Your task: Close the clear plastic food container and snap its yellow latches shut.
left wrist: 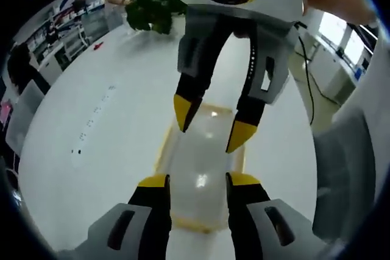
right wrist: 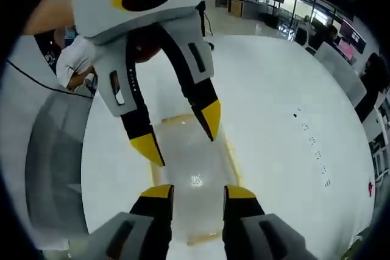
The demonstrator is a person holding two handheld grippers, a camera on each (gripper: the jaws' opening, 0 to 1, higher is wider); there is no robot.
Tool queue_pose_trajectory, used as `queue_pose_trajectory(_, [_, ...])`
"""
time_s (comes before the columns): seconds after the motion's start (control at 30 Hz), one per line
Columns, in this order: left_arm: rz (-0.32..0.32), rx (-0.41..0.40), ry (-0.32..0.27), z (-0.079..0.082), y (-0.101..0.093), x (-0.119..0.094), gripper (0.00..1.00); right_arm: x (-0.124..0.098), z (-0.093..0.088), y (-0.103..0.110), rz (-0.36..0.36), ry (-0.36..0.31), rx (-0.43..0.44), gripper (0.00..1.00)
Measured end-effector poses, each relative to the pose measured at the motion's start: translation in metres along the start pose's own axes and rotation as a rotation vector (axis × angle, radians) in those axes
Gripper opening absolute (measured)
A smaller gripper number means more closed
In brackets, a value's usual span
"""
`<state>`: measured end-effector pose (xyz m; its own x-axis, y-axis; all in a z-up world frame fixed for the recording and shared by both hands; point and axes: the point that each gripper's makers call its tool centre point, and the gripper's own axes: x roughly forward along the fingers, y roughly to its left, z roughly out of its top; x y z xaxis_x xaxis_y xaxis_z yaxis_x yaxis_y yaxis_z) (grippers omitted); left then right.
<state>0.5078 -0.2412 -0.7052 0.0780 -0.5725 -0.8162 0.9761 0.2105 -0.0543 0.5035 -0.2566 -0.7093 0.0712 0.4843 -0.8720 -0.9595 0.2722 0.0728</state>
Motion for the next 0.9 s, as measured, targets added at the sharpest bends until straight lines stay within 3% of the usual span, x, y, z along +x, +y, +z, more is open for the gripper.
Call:
queue_pose_trajectory(0.47, [0.008, 0.000, 0.002, -0.001, 0.000, 0.003, 0.31, 0.003, 0.003, -0.005, 0.002, -0.017, -0.006, 0.27])
queue_pose_trajectory(0.53, [0.031, -0.031, -0.023, 0.001, 0.003, 0.002, 0.30, 0.003, 0.004, -0.006, 0.002, -0.018, -0.007, 0.27])
queue_pose_trajectory(0.6, [0.011, -0.064, -0.037, 0.000, -0.001, 0.003, 0.32, 0.003, 0.006, -0.009, -0.003, -0.027, -0.003, 0.26])
queue_pose_trajectory(0.9, [0.009, 0.026, 0.029, -0.011, -0.014, 0.012, 0.33, 0.007, 0.007, -0.014, -0.006, -0.023, -0.011, 0.26])
